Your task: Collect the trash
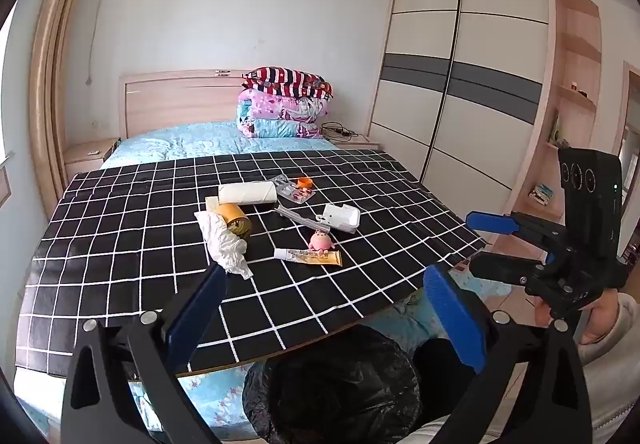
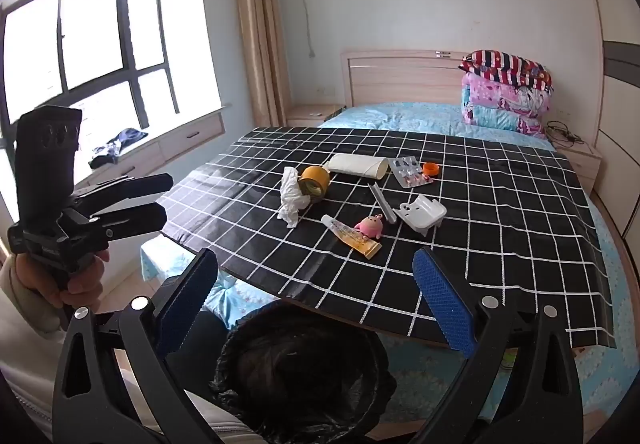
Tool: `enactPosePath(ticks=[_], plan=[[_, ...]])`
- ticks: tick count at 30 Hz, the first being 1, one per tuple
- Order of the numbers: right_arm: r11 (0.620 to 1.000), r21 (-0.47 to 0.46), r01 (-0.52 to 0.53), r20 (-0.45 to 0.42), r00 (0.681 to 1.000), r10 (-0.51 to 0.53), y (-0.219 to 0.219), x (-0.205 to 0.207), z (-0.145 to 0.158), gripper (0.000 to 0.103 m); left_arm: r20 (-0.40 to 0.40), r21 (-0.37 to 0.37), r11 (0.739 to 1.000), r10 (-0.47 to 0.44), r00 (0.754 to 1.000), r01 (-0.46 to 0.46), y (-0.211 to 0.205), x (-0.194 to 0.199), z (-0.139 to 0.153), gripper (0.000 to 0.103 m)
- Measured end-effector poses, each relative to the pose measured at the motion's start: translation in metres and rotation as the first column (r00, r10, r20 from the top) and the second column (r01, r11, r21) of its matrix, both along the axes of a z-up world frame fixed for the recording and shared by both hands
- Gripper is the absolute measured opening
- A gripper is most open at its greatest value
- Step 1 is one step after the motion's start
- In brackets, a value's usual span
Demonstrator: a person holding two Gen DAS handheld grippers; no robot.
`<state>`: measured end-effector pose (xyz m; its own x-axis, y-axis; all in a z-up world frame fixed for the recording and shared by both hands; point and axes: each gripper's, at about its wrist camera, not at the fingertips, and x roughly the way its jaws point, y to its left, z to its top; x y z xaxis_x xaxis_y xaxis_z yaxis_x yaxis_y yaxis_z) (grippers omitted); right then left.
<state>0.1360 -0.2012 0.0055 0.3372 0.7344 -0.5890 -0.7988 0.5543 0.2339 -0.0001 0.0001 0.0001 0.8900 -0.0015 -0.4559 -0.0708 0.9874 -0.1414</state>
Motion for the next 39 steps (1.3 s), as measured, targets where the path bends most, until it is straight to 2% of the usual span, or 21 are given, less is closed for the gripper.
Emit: enactPosePath(ticks=[39], plan=[[1.000,0.003,-0.001,0.006,1.000,0.001,-0.0010,-0.0003,0.0010,0.099,0.005,-0.004,1.000,0.001,1.000,-0.001,0.0006,-0.0006,0.0008,0.095]])
